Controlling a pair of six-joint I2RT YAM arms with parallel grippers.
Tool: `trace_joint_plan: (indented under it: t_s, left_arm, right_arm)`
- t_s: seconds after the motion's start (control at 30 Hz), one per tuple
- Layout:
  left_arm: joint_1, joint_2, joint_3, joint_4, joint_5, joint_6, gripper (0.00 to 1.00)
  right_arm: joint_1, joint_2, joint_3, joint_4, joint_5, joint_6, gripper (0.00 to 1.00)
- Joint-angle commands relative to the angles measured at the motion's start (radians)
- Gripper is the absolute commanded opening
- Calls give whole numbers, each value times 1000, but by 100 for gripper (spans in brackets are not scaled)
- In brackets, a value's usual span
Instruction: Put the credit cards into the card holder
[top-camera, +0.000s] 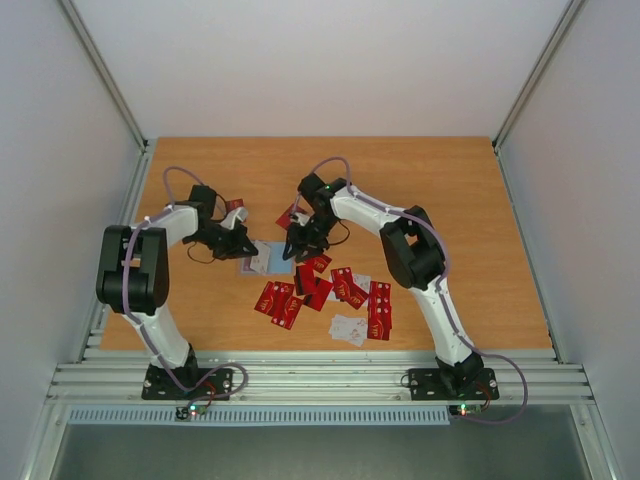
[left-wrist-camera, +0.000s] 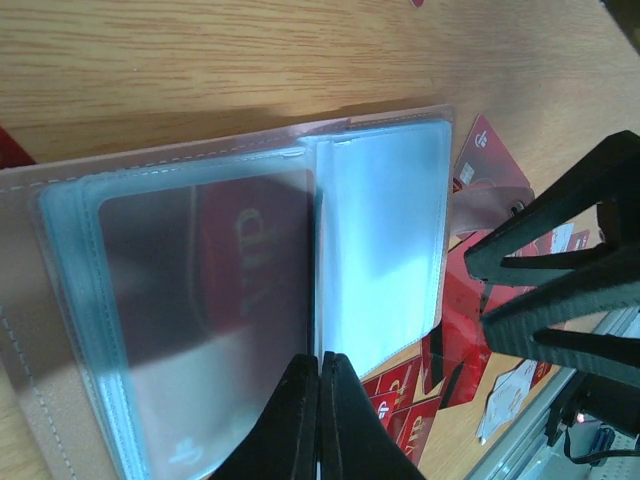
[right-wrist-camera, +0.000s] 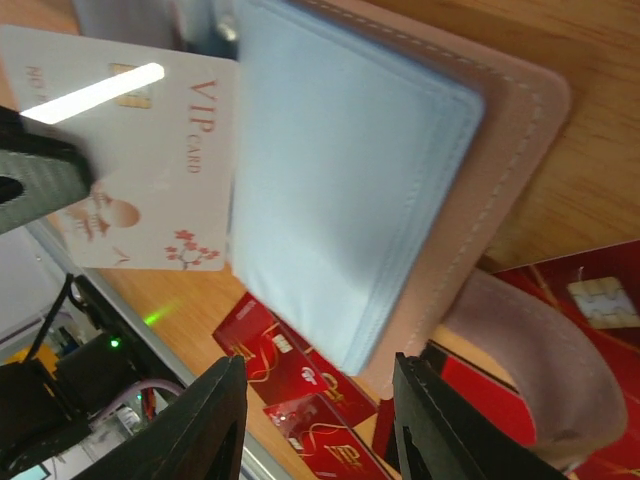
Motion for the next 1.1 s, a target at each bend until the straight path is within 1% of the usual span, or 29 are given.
trace_joint_plan:
  t_s: [0.0,0.43,0.77,1.07]
  left_arm:
    - [-5,17,23,14,26,7,0]
    - [-9,39,19,23,48,20,0]
    - [-16,61,30,45,46,5,0]
    - [-16,80,36,90,84,-30,0]
  right_arm:
    - [-7,30,19,-35,31,-32,41]
    - [-29,76,37,-41,29,-33,32]
    - [-32,106,88,-80,21,-56,23]
    - [-34,121,105,-99,16,-69,20]
